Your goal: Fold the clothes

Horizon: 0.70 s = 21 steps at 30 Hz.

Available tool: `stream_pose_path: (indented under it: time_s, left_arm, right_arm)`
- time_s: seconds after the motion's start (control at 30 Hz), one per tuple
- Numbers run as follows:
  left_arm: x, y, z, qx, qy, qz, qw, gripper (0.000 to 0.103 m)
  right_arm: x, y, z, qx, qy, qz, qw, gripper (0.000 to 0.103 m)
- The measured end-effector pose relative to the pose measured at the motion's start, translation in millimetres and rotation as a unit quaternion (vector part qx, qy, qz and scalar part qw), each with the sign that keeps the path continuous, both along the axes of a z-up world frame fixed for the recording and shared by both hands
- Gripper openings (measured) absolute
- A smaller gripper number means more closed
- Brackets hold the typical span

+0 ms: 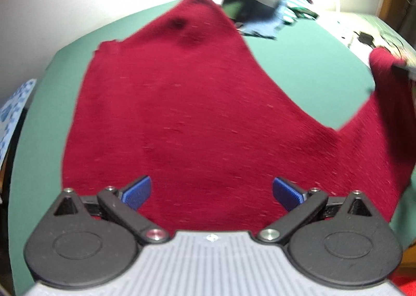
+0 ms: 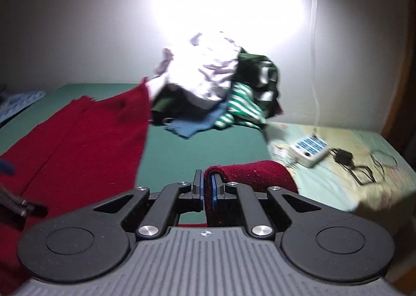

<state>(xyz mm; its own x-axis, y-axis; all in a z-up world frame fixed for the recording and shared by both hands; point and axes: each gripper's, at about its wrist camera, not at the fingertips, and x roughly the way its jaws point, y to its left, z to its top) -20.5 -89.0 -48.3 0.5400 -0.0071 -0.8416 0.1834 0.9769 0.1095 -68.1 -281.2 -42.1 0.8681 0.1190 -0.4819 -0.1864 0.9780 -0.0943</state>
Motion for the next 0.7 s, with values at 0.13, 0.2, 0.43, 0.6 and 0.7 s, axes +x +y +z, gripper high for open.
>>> stream_pose_path:
  time_s: [0.13, 0.2, 0.43, 0.6, 0.7]
  left_arm:
    - [-1.1, 21.9, 6.1, -0.006, -0.002, 0.021, 0.9998, 0.1]
    - [-2.5, 28.8, 4.2, -0.008, 0.003, 0.023, 0.9997, 0.1]
    - [-6.6, 23.2, -0.6, -0.016, 0.002, -0.014, 0.9998, 0.1]
    - [-5.4, -13.4, 2.1, -0.022, -0.011, -0.094, 0.9953, 0.1]
    - [-4.6, -42.7, -6.7, -0.018, -0.016, -0.145, 0.9892, 0.1]
  right_arm:
    - [-12.9, 50.7, -16.9, -0.048, 0.038, 0.147, 0.987, 0.007]
    - [-20.4, 71.3, -27.1, -0.075, 0.072, 0.216, 0.971, 0.009]
    - [-14.8, 41.0, -9.5, 0.008, 0.138, 0.208, 0.968, 0.036]
    - [-2.0, -24.7, 5.5, 0.108, 0.146, 0.075, 0.98, 0.04]
    - [10.4, -61.1, -7.3, 0.181, 0.175, -0.044, 0.967, 0.04]
